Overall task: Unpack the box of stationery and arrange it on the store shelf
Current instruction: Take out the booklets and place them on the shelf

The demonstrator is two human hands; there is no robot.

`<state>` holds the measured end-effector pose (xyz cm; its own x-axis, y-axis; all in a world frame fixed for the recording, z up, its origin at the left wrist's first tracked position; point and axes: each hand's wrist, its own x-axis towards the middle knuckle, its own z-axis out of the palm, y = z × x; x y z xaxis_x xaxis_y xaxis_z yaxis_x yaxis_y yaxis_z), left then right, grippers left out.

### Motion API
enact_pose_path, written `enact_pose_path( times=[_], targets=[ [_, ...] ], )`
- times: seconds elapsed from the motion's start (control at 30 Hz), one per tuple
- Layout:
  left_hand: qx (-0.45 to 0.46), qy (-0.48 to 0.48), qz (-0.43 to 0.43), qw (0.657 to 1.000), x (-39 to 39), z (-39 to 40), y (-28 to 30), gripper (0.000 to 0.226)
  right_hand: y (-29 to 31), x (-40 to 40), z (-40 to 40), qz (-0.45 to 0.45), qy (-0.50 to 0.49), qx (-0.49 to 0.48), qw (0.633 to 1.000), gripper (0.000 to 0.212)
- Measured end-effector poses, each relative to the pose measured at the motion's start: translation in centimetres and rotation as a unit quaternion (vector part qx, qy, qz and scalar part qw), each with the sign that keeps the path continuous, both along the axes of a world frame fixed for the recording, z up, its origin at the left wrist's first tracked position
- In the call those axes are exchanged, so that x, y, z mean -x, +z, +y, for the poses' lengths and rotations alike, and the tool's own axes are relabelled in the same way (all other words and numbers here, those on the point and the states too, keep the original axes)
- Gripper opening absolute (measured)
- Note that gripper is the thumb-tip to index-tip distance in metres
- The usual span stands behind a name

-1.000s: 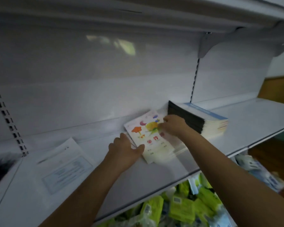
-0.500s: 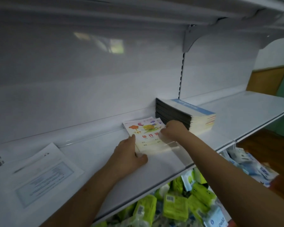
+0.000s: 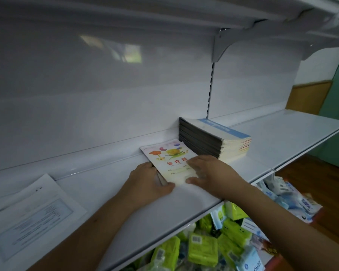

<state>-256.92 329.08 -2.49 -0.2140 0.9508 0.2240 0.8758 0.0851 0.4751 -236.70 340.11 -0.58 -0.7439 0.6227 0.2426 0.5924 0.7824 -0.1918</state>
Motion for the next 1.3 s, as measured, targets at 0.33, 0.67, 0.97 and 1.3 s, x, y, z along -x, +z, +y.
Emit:
enact_pose_path(
  times=[0.33, 0.67, 0.97, 1.3],
  targets=[
    [0.004, 0.026, 0.038, 0.999, -1.2, 0.1, -0.1, 0.094, -2.3, 0.3, 0.9, 0.05, -0.064, -0.123, 0.989, 0.043],
    [-0.009, 0.059, 0.038, 0.998, -0.5, 1.1, -1.0, 0.093, -3.1, 0.1, 1.7, 0.142, -0.032, -0.046, 0.988, 0.033],
    [0.002, -0.022, -0.135, 0.991, 1.5, -0.6, 0.0, 0.078, -2.0, 0.2, 0.7, 0.09, 0.026, 0.019, 0.995, 0.042],
    [0.144, 0.419, 0.131, 0.887, 11.3, -18.3, 1.7, 0.063, 1.4, 17.5, -11.3, 0.162, 0.061, 0.164, 0.971, 0.031]
  ],
)
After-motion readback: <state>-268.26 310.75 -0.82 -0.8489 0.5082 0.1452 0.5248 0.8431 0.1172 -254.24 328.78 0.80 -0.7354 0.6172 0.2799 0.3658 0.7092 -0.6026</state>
